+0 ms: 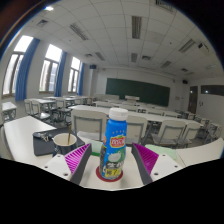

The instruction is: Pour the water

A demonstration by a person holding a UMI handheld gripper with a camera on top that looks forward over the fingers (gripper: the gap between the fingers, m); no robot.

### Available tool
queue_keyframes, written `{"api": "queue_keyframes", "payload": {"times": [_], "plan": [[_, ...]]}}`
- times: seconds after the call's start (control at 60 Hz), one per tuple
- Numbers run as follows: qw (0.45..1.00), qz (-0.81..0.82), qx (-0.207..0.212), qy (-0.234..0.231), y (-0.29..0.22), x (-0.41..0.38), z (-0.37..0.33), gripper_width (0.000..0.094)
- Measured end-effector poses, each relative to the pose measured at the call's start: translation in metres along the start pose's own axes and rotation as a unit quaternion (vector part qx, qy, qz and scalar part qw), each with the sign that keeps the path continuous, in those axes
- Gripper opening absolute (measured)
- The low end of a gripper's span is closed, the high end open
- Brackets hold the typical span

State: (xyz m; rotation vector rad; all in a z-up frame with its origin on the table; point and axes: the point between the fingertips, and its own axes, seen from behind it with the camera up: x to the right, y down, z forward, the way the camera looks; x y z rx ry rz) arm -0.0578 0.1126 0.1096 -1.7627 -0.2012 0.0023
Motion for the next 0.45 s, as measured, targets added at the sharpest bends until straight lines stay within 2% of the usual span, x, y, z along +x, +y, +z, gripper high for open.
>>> {"api": "queue_keyframes", "payload": {"times": [0.133, 0.217, 0.35, 0.45], "plan": [[1.0, 0.015, 0.019, -0.01, 0.004, -0.011, -0.061, 0.0852], [0.998, 0.04, 0.036, -0.036, 0.009, -0.03, -0.093, 0.085], [0.993, 0.081, 0.032, -0.076, 0.03, -0.053, -0.12, 0.0853], [0.991, 0.101, 0.047, -0.081, 0.037, -0.057, -0.126, 0.0857]]}}
